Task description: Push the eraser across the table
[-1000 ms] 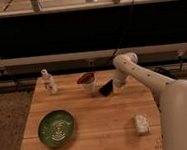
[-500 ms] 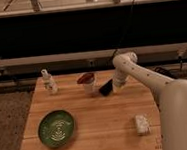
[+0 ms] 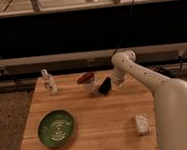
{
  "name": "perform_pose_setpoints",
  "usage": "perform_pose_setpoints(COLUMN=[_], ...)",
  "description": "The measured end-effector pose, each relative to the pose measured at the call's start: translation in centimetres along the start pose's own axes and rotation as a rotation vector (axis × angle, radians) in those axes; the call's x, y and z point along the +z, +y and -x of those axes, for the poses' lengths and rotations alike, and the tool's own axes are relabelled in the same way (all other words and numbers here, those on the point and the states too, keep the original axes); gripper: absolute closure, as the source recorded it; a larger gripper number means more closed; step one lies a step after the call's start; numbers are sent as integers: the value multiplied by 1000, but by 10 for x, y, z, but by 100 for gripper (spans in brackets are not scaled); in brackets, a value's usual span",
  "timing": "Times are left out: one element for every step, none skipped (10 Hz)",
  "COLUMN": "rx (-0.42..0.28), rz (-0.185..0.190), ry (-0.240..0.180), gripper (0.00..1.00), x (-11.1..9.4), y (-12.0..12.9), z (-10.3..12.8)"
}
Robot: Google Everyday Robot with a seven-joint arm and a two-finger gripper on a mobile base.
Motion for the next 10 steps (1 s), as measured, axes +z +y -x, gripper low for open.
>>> perform_pose_setpoints(rx=[1, -12, -30, -43, -58, -63, -69, -79, -86, -85], rz=[0, -13, -36, -50, -62, -71, -76, -78, -74, -72], ry=[-1, -1, -12, -19, -27, -31, -33, -37, -41, -41], gripper=[100, 100, 100, 100, 100, 100, 100, 100, 100, 100], x=[-1, -4, -11, -17, -21, -25, -27, -27, -25, -24], y=[-1, -7, -20, -29, -35, -36, -38, -41, -43, -43], z=[0, -2, 1, 5, 11, 13, 14, 18, 23, 22])
